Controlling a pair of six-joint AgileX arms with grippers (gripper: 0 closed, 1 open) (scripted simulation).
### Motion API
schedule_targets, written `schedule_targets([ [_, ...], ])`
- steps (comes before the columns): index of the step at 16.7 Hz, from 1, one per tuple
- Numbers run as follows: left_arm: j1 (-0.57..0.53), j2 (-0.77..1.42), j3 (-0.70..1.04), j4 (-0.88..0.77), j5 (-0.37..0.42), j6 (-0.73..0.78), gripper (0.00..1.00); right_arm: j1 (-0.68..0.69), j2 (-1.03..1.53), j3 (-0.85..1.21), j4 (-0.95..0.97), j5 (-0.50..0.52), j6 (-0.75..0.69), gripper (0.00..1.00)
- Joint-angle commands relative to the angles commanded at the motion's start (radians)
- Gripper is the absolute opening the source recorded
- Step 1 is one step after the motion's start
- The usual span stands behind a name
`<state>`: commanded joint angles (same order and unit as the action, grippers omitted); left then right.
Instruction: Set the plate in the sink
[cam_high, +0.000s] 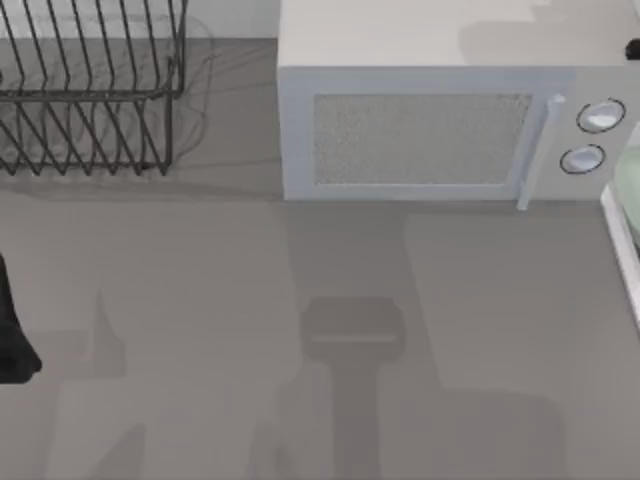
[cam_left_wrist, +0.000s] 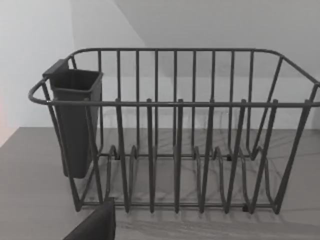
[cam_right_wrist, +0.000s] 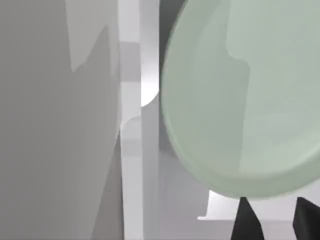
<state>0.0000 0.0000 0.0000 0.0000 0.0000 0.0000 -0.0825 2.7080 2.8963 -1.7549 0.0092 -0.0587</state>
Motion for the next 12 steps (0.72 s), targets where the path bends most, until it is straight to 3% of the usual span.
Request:
schedule_targets([
  [7,0.0,0.0,0.0,0.0,0.0,0.0,1.0,0.0,0.0,0.0,0.0,0.0,0.0,0.98],
  [12,0.0,0.0,0.0,0.0,0.0,0.0,1.0,0.0,0.0,0.0,0.0,0.0,0.0,1.0],
])
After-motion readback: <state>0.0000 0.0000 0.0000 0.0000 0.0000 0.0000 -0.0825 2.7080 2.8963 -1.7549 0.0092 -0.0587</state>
